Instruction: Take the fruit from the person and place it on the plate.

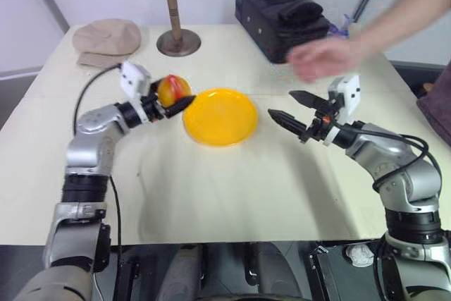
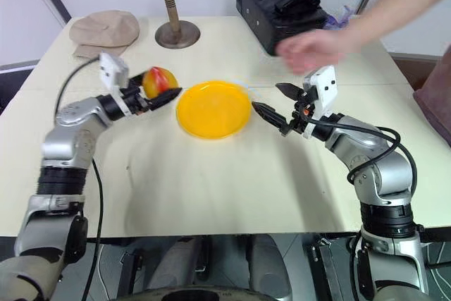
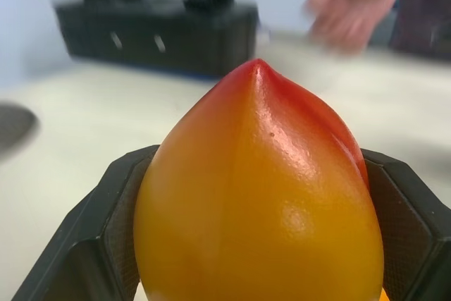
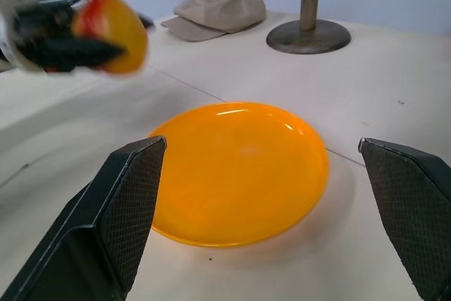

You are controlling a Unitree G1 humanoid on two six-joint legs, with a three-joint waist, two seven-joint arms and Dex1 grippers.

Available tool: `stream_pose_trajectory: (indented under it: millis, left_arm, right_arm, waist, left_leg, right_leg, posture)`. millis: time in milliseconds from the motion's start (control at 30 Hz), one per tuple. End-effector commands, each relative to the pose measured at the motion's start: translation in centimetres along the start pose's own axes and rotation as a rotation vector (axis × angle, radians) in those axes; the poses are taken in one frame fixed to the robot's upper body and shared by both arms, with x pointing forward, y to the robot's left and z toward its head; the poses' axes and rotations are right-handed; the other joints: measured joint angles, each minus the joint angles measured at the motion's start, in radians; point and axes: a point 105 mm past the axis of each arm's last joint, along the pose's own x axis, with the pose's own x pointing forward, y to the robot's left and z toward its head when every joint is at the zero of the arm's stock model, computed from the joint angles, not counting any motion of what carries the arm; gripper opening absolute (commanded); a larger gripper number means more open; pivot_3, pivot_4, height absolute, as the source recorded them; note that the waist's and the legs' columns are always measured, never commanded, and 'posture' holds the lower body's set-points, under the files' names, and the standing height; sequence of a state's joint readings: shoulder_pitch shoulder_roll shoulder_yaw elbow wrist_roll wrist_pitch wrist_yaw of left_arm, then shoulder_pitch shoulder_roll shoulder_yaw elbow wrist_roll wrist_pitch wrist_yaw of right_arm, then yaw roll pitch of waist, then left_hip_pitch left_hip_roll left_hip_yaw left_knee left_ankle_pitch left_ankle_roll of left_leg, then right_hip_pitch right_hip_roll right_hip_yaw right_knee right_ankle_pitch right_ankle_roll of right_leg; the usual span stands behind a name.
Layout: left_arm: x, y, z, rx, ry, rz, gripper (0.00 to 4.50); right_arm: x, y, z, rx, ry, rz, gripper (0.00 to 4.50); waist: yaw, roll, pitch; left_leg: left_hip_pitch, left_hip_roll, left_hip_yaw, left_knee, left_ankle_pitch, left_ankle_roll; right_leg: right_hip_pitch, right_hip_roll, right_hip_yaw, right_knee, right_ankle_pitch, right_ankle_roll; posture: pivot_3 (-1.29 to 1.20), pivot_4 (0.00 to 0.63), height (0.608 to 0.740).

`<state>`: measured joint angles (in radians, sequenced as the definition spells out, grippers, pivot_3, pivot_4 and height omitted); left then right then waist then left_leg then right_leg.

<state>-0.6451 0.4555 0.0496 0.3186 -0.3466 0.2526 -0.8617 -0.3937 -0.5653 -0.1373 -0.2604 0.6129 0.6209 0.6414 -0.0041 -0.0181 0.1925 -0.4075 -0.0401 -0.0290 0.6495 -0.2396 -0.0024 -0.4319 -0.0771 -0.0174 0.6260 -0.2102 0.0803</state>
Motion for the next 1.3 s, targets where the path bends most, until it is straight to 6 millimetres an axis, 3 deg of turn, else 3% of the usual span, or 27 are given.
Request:
stream_pose_trajectory:
  millis: [33,200,267,533,667,767,967,1167,1300]
  left_arm:
    - [2.5,-0.3,0.2,0.071,0.029,-0.021,3.46]
    - [5.0,-0.7,-0.5,0.091,0.068,-0.068,3.46]
    - [5.6,-0.8,-0.3,0.095,0.063,-0.087,4.49]
    - [6.4,-0.5,0.1,0.104,0.034,-0.093,4.49]
    - [5.6,0.9,1.2,0.092,-0.021,-0.021,4.49]
    - [3.5,3.3,2.7,0.066,-0.093,0.1,4.49]
    - [-4.6,6.6,3.5,0.073,-0.087,0.316,4.49]
    - [-11.1,5.4,3.3,0.069,-0.032,0.465,4.49]
    - [-13.7,4.2,2.0,0.036,0.008,0.532,4.49]
  right_arm:
    - [-0.3,0.5,1.1,-0.027,-0.053,-0.001,4.5]
    - [-0.2,0.8,1.1,-0.023,-0.061,-0.007,4.5]
    - [-0.3,1.0,1.1,-0.022,-0.064,-0.01,4.5]
    - [-0.6,1.2,0.9,-0.018,-0.065,-0.028,4.5]
    - [-0.5,0.6,0.8,-0.024,-0.065,-0.048,4.5]
    - [-0.3,-0.9,0.7,-0.051,-0.069,-0.109,4.5]
    - [0.1,-2.8,0.9,-0.07,-0.085,-0.149,4.5]
    - [0.0,-5.0,0.1,-0.064,-0.094,-0.221,4.5]
    - [0.0,-6.2,-0.7,-0.06,-0.097,-0.266,4.5]
  waist:
    - [0.008,0.0,0.0]
    - [0.013,-0.001,0.0]
    - [0.013,-0.001,0.0]
    - [0.014,-0.001,0.0]
    - [0.014,-0.001,0.0]
    - [0.009,-0.001,0.0]
    - [-0.015,0.0,0.0]
    - [-0.002,0.0,0.0]
    - [-0.002,0.0,0.0]
  left_leg:
    - [0.0,0.0,0.0,0.0,0.0,0.0]
    - [0.0,0.0,0.0,0.0,0.0,0.0]
    - [0.0,0.0,0.0,0.0,0.0,0.0]
    - [0.0,0.0,0.0,0.0,0.0,0.0]
    - [0.0,0.0,0.0,0.0,0.0,0.0]
    - [0.0,0.0,0.0,0.0,0.0,0.0]
    - [0.001,0.0,0.0,-0.001,0.0,0.0]
    - [0.001,0.0,0.0,-0.001,0.0,0.0]
    - [0.001,0.0,0.0,0.0,0.0,0.0]
  right_leg:
    - [0.0,0.0,0.0,0.0,0.0,0.0]
    - [0.0,0.001,-0.001,0.0,0.0,0.001]
    - [0.0,0.001,-0.001,0.0,0.0,0.001]
    - [0.0,0.001,-0.001,0.0,0.0,0.001]
    - [0.0,0.001,-0.001,0.0,0.0,0.001]
    - [0.0,0.001,-0.001,0.0,0.0,0.001]
    - [-0.001,0.0,0.0,0.003,0.0,0.001]
    - [-0.001,-0.002,0.002,0.003,0.0,0.001]
    - [0.0,-0.003,0.002,0.001,0.0,0.001]
  posture:
    - [0.0,0.15,0.74]
    - [0.0,0.15,0.74]
    - [0.0,0.15,0.74]
    - [0.0,0.15,0.74]
    - [0.0,0.15,0.74]
    - [0.0,0.15,0.74]
    - [0.0,0.15,0.74]
    - [0.0,0.15,0.74]
    - [0.0,0.15,0.74]
